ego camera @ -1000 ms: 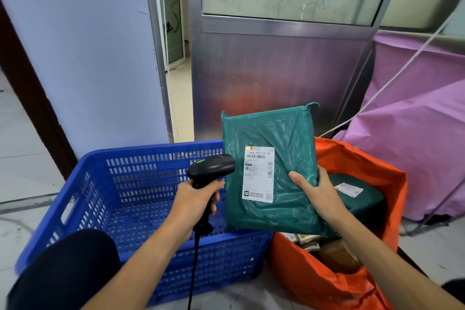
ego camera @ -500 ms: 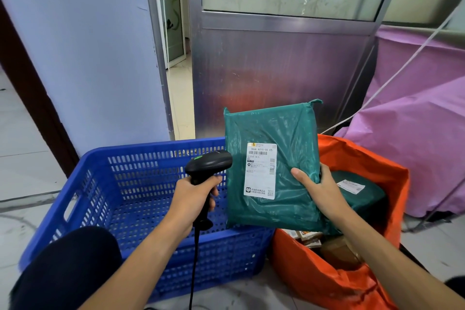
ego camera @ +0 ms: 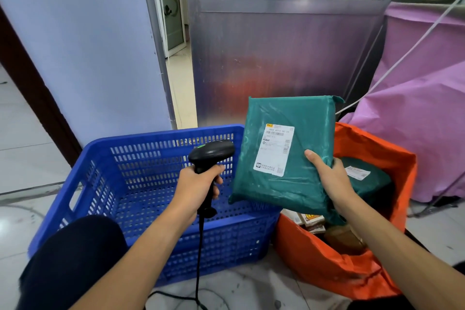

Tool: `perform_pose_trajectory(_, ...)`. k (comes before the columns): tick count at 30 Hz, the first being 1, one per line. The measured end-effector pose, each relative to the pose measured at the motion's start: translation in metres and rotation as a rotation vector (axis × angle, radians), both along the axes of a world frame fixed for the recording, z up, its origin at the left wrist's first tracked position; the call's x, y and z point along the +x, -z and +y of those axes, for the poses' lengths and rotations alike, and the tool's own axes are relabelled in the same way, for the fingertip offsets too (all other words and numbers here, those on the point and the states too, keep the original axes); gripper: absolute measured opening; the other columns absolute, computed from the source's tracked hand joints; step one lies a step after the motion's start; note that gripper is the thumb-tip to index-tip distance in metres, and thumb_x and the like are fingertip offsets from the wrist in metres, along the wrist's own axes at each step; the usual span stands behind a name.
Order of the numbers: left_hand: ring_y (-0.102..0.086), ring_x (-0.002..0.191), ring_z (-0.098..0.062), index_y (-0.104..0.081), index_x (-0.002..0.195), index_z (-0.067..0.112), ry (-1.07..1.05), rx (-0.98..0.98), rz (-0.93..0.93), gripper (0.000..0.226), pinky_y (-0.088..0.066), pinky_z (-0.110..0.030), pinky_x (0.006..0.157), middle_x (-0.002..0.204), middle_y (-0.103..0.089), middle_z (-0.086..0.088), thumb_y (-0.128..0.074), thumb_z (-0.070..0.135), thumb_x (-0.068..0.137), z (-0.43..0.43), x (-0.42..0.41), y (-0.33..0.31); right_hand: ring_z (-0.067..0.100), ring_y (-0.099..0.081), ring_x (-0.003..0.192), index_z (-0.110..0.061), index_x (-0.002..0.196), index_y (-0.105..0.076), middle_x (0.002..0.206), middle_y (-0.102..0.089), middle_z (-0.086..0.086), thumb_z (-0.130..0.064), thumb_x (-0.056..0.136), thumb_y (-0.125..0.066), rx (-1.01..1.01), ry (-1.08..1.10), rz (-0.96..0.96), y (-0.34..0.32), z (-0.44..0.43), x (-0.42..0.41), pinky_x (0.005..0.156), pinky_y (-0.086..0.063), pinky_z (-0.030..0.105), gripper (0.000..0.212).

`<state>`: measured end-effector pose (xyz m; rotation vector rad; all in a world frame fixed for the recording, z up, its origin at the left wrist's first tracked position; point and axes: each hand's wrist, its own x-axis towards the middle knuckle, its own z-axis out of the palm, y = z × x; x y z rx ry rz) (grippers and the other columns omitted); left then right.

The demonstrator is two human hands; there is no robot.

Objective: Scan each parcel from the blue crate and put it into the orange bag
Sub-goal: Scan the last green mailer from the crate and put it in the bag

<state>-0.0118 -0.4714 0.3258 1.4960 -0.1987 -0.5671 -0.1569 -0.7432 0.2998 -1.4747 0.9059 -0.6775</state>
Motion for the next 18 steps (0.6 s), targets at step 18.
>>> perform_pose_trajectory(18, -0.059, 0.068, -0.020, -0.067, 0.115, 0.016, 0.001, 0.064, -0.061, 0.023, -0.052, -0.037, 0.067, 0.096, -0.072, -0.024, -0.076, 0.015, 0.094, -0.045, 0.001, 0.029, 0.026, -0.078, 0.093, -0.015, 0.132, -0.061, 0.112, -0.078, 0.006, -0.065, 0.052, -0.092, 0.309, 0.030, -0.053, 0.022, -0.025, -0.007, 0.090, -0.061, 0.046, 0.099)
